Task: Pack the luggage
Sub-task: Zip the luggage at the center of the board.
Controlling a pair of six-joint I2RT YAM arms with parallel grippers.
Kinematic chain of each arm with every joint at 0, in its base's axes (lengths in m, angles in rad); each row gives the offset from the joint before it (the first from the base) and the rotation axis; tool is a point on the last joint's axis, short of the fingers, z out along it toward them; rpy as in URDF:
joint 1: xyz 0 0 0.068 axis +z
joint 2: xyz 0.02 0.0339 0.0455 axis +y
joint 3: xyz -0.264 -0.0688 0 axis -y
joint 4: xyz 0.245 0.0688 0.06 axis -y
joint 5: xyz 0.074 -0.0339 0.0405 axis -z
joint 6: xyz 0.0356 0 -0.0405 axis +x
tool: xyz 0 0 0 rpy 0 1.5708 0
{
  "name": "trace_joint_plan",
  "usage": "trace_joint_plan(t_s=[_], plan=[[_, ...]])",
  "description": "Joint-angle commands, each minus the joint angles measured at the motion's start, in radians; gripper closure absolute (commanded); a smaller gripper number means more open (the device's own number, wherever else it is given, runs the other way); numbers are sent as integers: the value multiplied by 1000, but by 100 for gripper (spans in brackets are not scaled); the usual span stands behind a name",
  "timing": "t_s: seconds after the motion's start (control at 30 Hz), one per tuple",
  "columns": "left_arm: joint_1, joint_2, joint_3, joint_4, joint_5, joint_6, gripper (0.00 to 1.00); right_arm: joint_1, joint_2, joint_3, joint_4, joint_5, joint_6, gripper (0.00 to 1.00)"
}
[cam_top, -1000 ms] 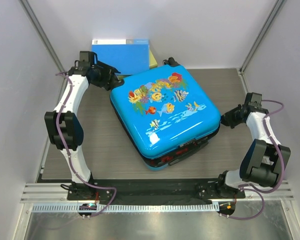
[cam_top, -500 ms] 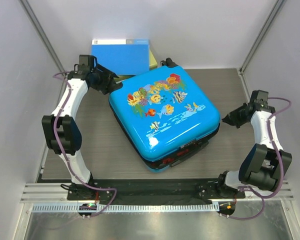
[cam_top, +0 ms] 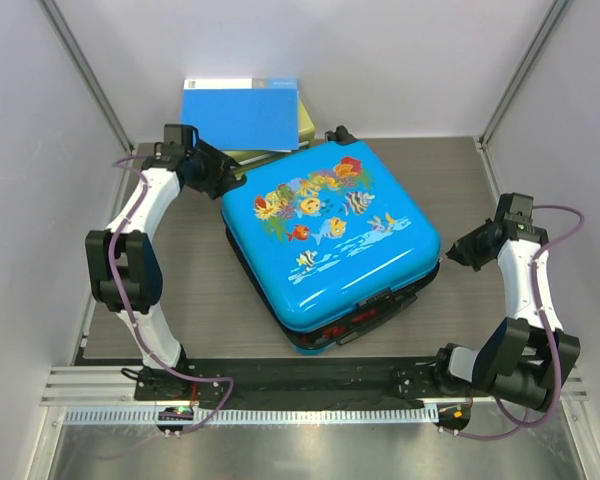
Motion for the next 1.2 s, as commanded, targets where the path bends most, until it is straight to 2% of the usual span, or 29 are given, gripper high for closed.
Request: trace_joint_plan(t_s=[0.0, 0.3, 0.53, 0.87, 1.17], plan=[[22, -14, 0, 120, -74, -34, 100, 24, -44, -20, -159, 88, -37, 99], [20, -4, -24, 145, -214, -71, 100, 65, -130, -3, -304, 90, -44, 99], [16, -38, -99, 206, -331, -146, 100, 146, -165, 5, -355, 87, 38, 99], [8, -64, -118, 222, -398, -197, 100, 284, -295, -23, -373, 108, 291, 99], [3, -64, -125, 234, -409, -206, 100, 329, -348, -53, -455, 162, 307, 99]])
